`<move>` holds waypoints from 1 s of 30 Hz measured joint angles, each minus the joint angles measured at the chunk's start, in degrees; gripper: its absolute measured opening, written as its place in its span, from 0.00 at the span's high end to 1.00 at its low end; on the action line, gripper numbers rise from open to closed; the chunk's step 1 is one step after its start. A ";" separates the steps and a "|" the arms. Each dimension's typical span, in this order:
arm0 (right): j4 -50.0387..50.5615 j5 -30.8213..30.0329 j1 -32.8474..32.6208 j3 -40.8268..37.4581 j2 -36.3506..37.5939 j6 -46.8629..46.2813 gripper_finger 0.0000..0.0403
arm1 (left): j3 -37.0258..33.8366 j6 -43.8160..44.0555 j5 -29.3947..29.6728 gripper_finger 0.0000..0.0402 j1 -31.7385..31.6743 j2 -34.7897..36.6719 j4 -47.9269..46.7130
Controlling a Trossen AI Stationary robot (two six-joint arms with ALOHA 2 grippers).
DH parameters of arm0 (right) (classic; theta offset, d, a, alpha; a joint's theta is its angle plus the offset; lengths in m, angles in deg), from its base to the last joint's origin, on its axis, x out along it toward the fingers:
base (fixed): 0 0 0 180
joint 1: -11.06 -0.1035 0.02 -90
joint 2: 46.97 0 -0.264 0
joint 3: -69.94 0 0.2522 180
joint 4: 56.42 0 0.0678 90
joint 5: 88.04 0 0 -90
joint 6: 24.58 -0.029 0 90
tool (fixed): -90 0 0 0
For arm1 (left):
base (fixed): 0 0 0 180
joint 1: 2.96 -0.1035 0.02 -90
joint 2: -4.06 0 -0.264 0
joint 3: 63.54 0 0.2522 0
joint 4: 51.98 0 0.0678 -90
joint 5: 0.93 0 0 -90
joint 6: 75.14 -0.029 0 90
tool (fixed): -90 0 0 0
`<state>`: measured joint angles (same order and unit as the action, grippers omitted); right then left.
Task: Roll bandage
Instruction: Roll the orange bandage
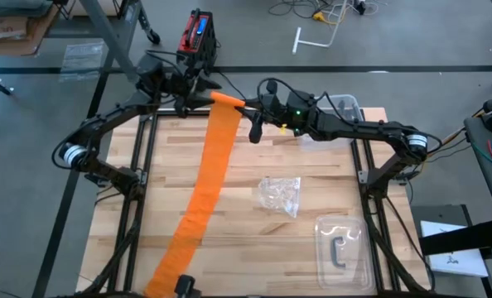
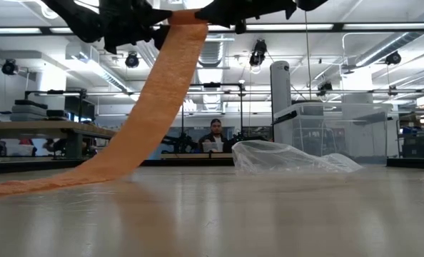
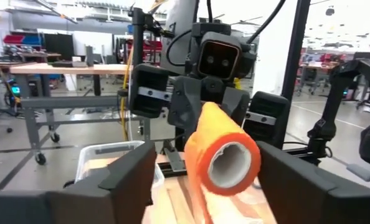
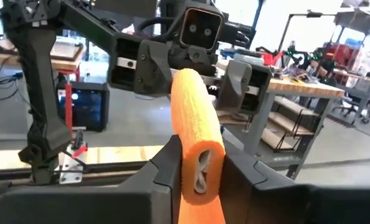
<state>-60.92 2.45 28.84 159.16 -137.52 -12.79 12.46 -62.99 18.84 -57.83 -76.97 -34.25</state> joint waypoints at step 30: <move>-2.15 -8.69 -6.56 -0.02 -0.02 46.42 0.87 | 0.00 14.03 -2.79 0.21 -4.28 3.06 -1.01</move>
<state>-63.08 -6.24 22.28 159.14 -137.53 33.63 12.46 -48.97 16.05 -62.11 -73.91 -35.26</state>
